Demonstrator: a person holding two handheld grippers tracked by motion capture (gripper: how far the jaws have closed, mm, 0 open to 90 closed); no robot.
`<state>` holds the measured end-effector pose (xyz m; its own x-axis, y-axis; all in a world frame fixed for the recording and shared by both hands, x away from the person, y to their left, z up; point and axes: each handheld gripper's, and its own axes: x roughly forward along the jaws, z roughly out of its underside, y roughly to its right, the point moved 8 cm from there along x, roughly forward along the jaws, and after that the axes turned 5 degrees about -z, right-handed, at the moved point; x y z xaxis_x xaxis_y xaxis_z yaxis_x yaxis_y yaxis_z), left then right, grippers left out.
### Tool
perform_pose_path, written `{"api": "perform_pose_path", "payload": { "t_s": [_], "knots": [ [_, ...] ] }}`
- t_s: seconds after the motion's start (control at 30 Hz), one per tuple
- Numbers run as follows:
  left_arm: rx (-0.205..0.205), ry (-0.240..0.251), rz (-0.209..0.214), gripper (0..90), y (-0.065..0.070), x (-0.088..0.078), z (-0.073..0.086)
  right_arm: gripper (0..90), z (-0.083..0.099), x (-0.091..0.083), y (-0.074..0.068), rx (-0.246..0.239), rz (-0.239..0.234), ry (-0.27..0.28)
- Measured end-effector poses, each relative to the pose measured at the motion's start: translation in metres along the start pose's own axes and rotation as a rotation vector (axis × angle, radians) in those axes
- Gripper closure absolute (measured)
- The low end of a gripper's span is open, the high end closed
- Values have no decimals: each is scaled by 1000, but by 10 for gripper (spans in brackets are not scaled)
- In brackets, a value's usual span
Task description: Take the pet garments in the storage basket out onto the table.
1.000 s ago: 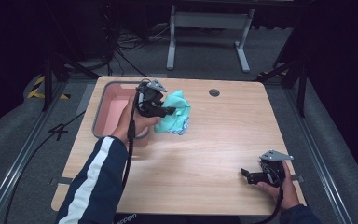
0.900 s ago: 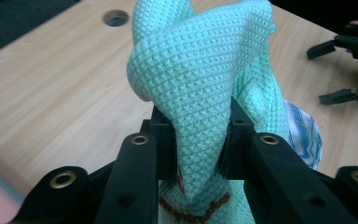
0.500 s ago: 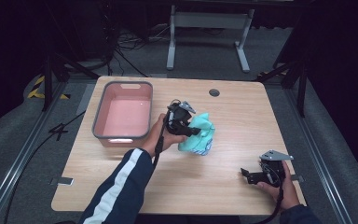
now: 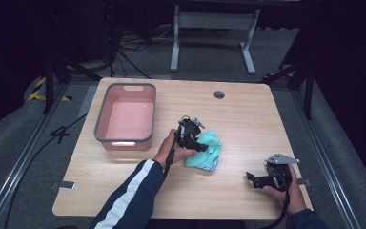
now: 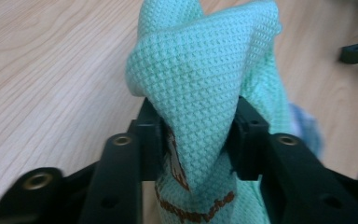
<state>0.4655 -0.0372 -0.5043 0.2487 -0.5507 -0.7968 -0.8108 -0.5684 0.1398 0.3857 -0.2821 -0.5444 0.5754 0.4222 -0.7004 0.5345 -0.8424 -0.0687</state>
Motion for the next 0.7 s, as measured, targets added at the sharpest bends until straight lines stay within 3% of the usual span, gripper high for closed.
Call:
{"api": "perform_pose_path", "payload": {
  "t_s": [0.07, 0.1, 0.13, 0.17, 0.23, 0.37, 0.57, 0.7],
  "knots": [
    [-29, 7, -9, 501, -4, 1, 1, 7, 0, 0, 0, 0, 0, 0],
    [-29, 7, -9, 462, -4, 1, 1, 7, 0, 0, 0, 0, 0, 0],
    [-41, 7, -28, 462, -6, 1, 2, 7, 0, 0, 0, 0, 0, 0],
    [-46, -2, -51, 399, -9, 0, 2, 7, 0, 0, 0, 0, 0, 0],
    [-50, 7, -50, 333, -8, -2, 1, 7, 0, 0, 0, 0, 0, 0],
    [-8, 8, -89, 261, -5, -8, -3, 7, 0, 0, 0, 0, 0, 0],
    [78, 42, -116, 245, -1, -28, -11, 7, 0, 0, 0, 0, 0, 0],
    [111, 61, -132, 238, -1, -38, -14, 7, 0, 0, 0, 0, 0, 0]
  ]
}}
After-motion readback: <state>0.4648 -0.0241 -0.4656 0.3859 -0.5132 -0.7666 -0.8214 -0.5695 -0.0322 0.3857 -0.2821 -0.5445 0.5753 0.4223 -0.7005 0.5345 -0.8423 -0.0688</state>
